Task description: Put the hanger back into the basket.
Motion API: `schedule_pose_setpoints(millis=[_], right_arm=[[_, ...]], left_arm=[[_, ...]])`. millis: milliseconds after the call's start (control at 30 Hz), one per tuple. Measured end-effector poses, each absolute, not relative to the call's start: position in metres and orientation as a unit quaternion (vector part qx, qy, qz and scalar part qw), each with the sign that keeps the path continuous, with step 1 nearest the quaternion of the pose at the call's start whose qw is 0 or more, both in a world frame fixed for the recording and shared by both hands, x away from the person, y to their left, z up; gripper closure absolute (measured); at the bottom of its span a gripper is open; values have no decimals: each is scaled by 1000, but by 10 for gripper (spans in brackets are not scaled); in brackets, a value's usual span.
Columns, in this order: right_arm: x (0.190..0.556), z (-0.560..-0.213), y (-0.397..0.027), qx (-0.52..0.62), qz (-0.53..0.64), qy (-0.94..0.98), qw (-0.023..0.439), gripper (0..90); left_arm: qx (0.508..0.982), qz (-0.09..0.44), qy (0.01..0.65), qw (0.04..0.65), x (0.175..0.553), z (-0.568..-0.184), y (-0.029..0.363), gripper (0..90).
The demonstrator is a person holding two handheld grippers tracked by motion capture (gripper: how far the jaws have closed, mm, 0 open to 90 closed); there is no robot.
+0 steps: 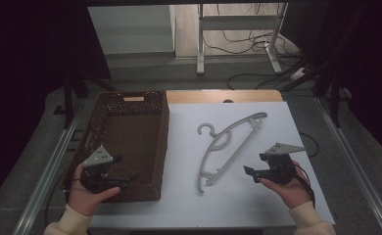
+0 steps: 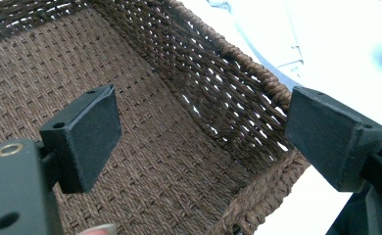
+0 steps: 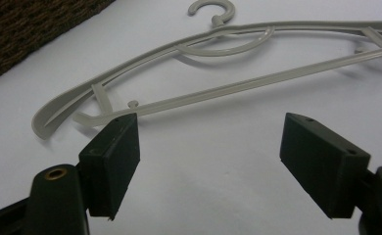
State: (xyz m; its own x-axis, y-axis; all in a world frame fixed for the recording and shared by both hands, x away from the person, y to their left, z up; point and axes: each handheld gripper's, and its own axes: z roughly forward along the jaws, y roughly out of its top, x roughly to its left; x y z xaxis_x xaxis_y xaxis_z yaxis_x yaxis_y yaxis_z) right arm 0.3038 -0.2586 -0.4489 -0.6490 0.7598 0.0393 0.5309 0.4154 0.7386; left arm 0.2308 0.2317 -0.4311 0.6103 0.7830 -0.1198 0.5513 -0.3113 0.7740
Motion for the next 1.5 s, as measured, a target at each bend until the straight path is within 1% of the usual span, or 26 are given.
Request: schedule_pose_setpoints(millis=[367, 400, 500, 600, 800, 933, 967, 1000, 1100, 1133, 1167, 1200, 1233, 1300, 1333, 1400, 1467, 1500], right_arm=[[323, -451, -246, 390, 357, 836, 145, 279], [330, -450, -244, 390, 356, 838, 139, 308], [337, -449, -242, 392, 355, 838, 136, 327], [354, -446, -237, 400, 349, 837, 130, 362], [376, -450, -229, 408, 338, 839, 122, 397], [382, -451, -229, 415, 336, 837, 123, 424], [385, -452, -229, 418, 337, 835, 121, 436], [388, -454, -230, 419, 332, 836, 120, 471], [390, -455, -231, 423, 329, 836, 117, 497], [393, -456, -232, 424, 327, 837, 116, 534], [393, -456, -232, 424, 327, 837, 116, 534], [395, -456, -231, 425, 325, 837, 114, 563], [395, -456, -231, 425, 325, 837, 114, 563], [398, -456, -231, 423, 322, 839, 113, 597], [401, -457, -230, 421, 318, 842, 110, 644], [404, -458, -229, 421, 313, 845, 107, 680], [409, -460, -227, 423, 305, 847, 99, 755], [409, -460, -227, 423, 305, 847, 99, 755]], left_arm=[[796, 139, 419, 415, 231, -431, 233, 140], [795, 139, 420, 414, 231, -431, 233, 140], [796, 139, 420, 413, 232, -431, 233, 140], [795, 136, 420, 416, 232, -431, 232, 141], [795, 132, 422, 416, 232, -432, 233, 139], [795, 133, 422, 415, 232, -433, 232, 139], [795, 133, 422, 414, 232, -433, 232, 139], [795, 133, 422, 414, 232, -433, 232, 139], [796, 134, 421, 413, 232, -432, 232, 139], [796, 134, 421, 413, 232, -433, 231, 139], [796, 134, 421, 413, 232, -433, 231, 138], [797, 134, 421, 413, 232, -433, 231, 139], [797, 134, 421, 412, 232, -433, 231, 139], [797, 134, 421, 412, 233, -433, 231, 139], [797, 134, 421, 412, 233, -433, 231, 139], [797, 134, 422, 411, 233, -433, 231, 138], [796, 135, 423, 411, 233, -433, 231, 137], [796, 135, 423, 411, 233, -433, 231, 137]])
